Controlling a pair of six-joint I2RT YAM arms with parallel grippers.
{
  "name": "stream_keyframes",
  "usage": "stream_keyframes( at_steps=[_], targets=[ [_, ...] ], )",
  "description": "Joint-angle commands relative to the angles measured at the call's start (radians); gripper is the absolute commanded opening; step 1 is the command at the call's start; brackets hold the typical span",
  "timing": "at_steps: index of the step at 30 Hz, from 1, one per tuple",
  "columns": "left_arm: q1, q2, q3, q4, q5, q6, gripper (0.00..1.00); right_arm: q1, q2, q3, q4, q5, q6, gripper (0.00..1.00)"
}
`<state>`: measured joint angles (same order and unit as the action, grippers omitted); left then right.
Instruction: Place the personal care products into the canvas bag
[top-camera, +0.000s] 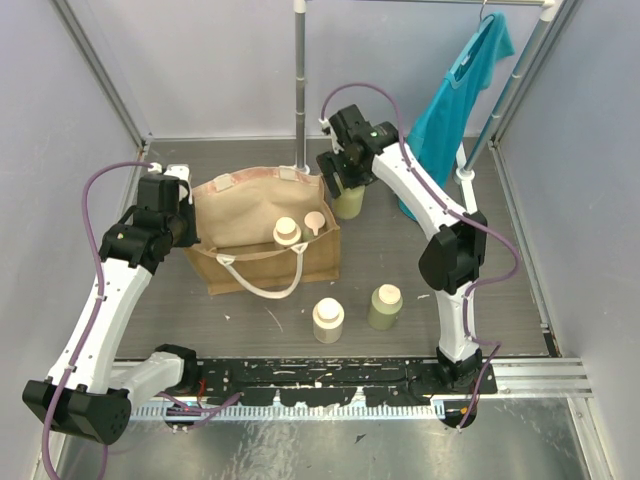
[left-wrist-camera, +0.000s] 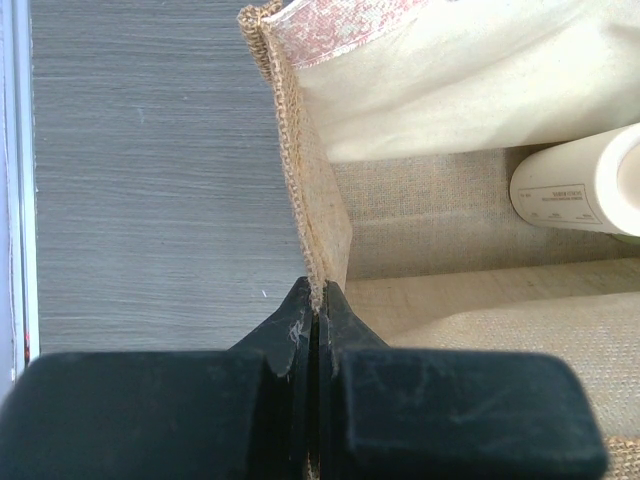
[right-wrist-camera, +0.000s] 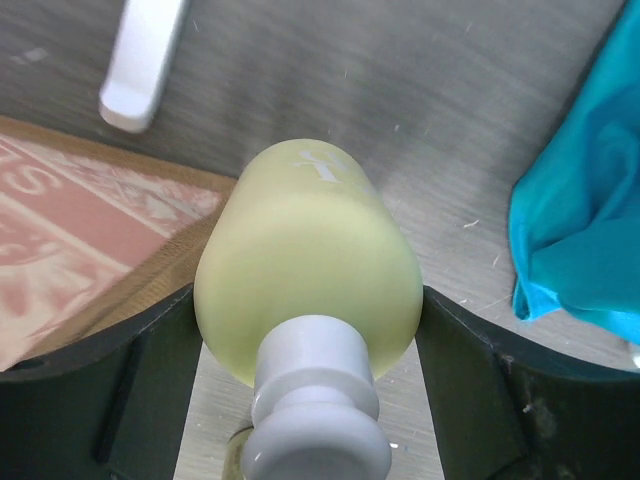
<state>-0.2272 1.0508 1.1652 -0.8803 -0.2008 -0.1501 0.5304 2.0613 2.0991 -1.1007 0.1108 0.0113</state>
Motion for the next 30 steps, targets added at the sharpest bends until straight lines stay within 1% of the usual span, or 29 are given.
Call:
stream_keyframes(
  at_steps=[1,4,13,18,24,30],
  targets=[
    [0.002,-0.013,0.021,0.013,-0.01,0.007,0.06,0.011,-0.128,0.207,0.028,0.029,0.004,0.03],
    [0.002,-0.014,0.021,0.013,-0.008,0.006,0.06,0.011,-0.156,0.259,0.069,0.026,-0.007,0.02],
    [0.003,-0.019,0.021,0.014,-0.007,0.002,0.06,0.018,-0.293,0.233,0.308,-0.121,0.016,0.01],
    [0.002,-0.018,0.024,0.021,-0.007,-0.003,0.06,0.06,-0.36,0.183,0.456,-0.197,0.042,0.01],
    [0.002,-0.023,0.025,0.021,-0.005,-0.006,0.06,0.165,-0.346,0.228,0.47,-0.211,0.009,0.01],
    [0.002,-0.034,0.024,0.016,-0.005,-0.008,0.06,0.253,-0.318,0.202,0.466,-0.217,0.018,0.01]
  ],
)
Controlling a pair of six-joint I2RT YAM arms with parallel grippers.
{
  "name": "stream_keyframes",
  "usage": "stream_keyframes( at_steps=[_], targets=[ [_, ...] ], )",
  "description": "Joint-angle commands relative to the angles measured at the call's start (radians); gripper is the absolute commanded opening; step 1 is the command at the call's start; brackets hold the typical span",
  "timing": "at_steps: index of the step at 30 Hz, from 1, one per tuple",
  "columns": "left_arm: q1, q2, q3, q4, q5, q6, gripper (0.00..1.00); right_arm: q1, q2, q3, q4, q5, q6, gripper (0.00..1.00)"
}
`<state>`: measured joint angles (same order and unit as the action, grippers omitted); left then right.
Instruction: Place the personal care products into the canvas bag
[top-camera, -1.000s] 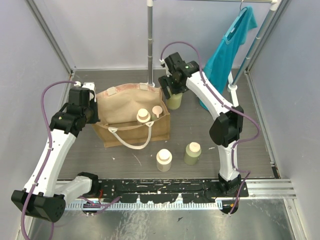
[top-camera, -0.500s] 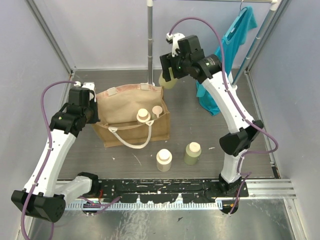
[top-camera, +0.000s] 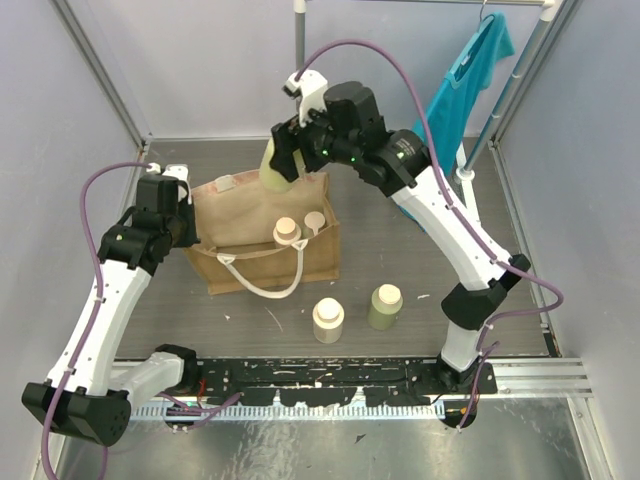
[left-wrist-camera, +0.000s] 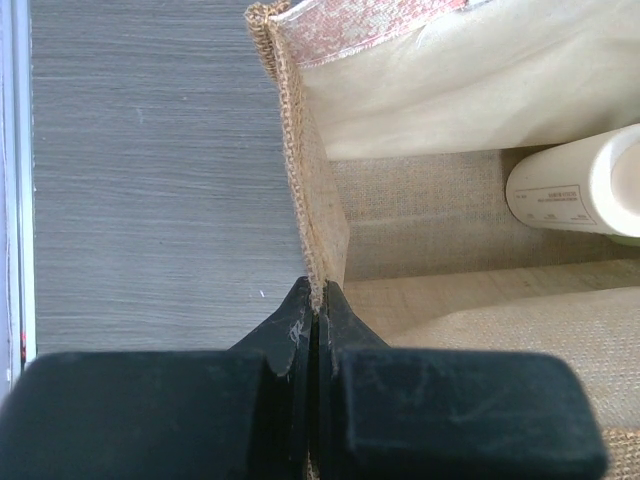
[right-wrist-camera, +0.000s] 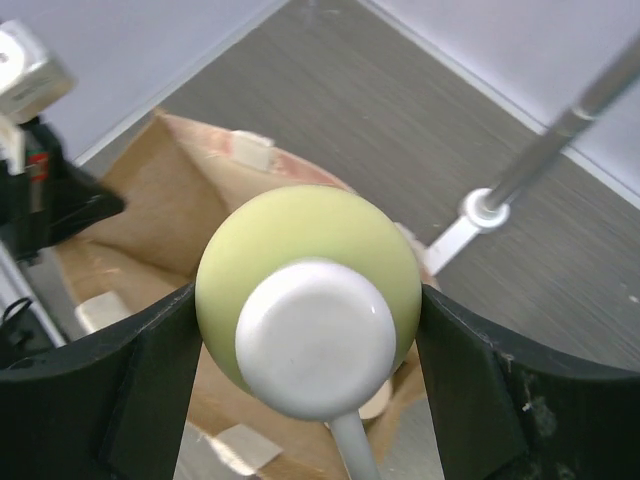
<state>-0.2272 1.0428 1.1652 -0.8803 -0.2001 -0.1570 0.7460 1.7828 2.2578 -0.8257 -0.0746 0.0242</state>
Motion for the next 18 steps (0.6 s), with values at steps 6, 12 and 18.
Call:
stream_keyframes(
  at_steps=[6,12,18],
  targets=[
    [0.002,-0.033,0.027,0.013,-0.005,-0.002,0.06,0.092,-0.036,-0.1,0.257,-0.025,0.041,0.01],
    [0.002,-0.034,0.036,0.009,0.0,-0.003,0.06,0.112,0.001,-0.17,0.297,-0.027,0.054,0.01],
    [0.002,-0.036,0.041,0.009,0.001,0.002,0.06,0.124,0.077,-0.161,0.287,-0.034,0.054,0.01]
  ],
)
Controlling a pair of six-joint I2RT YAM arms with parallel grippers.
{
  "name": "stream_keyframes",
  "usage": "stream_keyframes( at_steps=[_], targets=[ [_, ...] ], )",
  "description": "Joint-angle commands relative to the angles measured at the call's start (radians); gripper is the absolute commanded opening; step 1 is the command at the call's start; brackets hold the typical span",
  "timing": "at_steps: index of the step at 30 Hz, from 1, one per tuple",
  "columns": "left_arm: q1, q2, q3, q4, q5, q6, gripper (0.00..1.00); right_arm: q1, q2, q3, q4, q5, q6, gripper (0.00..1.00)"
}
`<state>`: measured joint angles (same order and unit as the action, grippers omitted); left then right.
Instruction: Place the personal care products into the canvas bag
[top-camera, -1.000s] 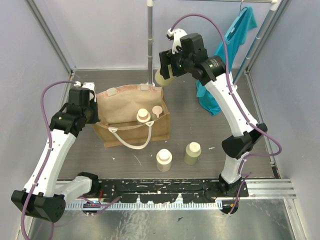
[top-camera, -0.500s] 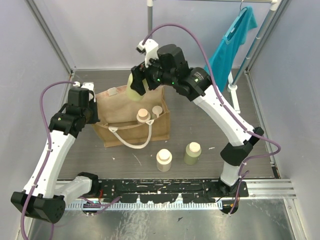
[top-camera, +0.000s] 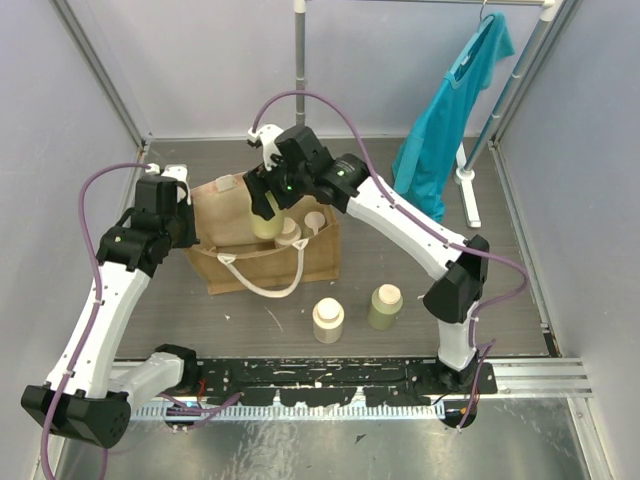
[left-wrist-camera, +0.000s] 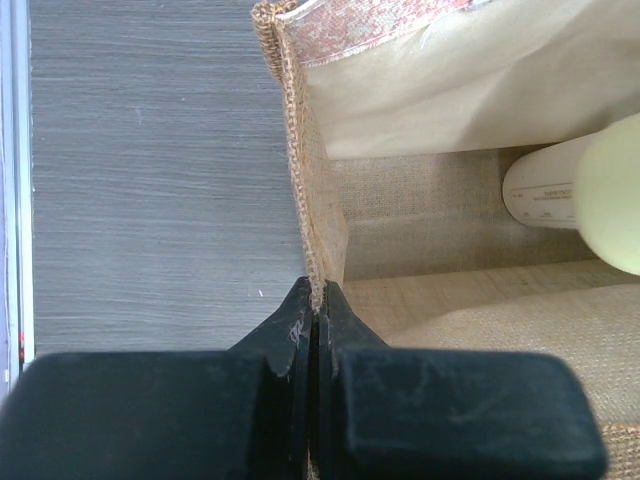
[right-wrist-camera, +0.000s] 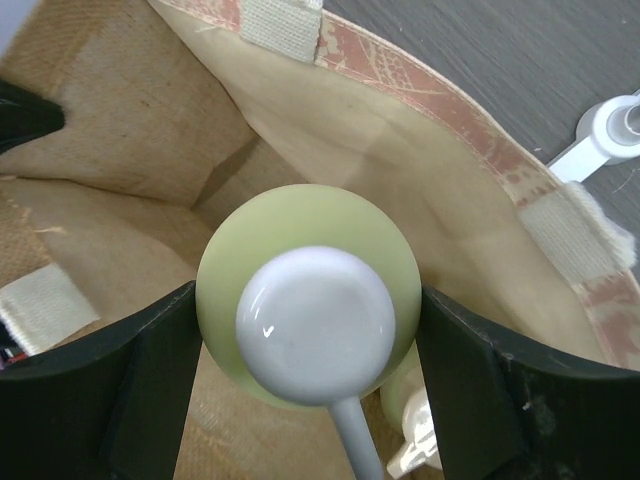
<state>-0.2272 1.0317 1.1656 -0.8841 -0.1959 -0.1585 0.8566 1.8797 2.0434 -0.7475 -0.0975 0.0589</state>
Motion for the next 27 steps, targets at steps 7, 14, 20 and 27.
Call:
stream_keyframes(
  at_steps=[7,14,20,27],
  targets=[
    [0.003,-0.032,0.034,0.013,-0.004,0.004,0.06,0.034,0.018,0.036,0.217,0.014,0.007,0.01],
    [0.002,-0.035,0.031,0.015,0.002,0.0,0.06,0.045,0.03,-0.051,0.256,0.046,-0.001,0.01],
    [0.002,-0.039,0.027,0.013,-0.001,0.0,0.06,0.055,0.045,-0.099,0.27,0.099,-0.021,0.01],
    [0.002,-0.04,0.019,0.015,0.0,-0.004,0.06,0.062,0.073,-0.137,0.255,0.159,-0.034,0.01]
  ],
)
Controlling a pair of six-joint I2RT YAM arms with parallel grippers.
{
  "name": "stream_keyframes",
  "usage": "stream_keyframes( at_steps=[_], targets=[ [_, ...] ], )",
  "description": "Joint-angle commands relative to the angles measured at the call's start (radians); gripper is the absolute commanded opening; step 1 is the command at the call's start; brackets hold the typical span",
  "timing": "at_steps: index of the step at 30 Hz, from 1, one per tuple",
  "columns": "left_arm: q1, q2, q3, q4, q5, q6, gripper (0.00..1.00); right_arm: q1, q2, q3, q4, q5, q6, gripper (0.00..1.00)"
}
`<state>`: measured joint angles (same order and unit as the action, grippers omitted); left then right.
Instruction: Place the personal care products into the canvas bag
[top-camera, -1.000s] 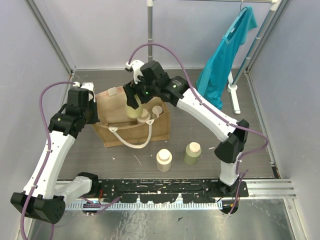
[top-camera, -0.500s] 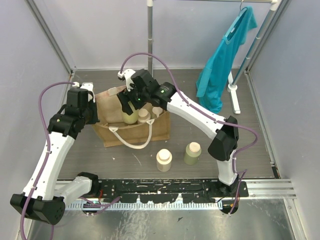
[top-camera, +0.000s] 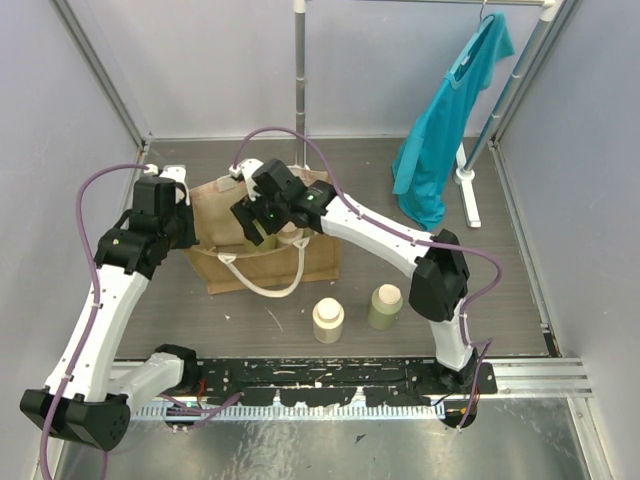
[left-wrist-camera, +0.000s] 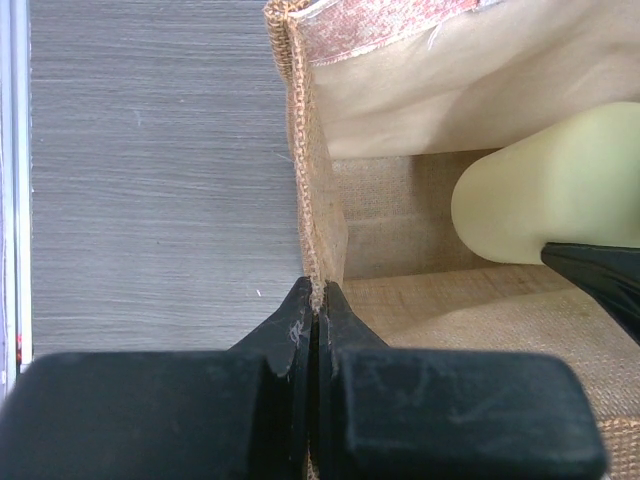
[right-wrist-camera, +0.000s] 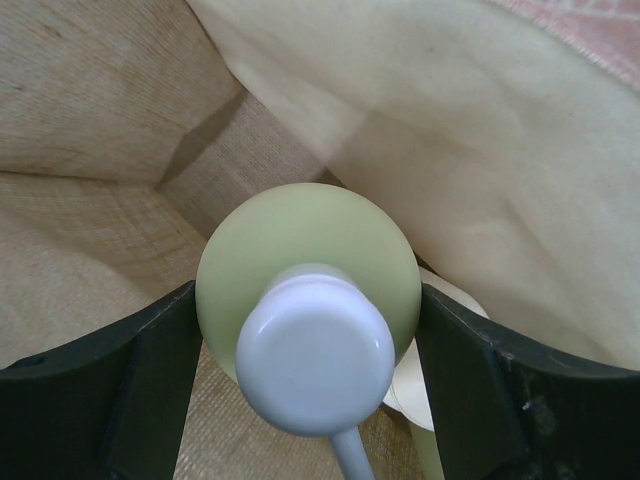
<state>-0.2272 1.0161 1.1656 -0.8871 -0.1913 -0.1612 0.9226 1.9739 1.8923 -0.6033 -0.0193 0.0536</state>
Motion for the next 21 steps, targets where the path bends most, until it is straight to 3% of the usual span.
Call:
stream_keyframes(
  at_steps=[1,21],
  targets=[
    [0.002,-0.024,0.019,0.019,-0.004,-0.002,0.06,-0.002,-0.017,0.011,0.11,0.085,-0.031,0.01],
    [0.002,-0.028,0.03,0.013,-0.005,0.001,0.06,0.022,0.116,0.066,-0.042,0.179,-0.058,0.05]
  ],
)
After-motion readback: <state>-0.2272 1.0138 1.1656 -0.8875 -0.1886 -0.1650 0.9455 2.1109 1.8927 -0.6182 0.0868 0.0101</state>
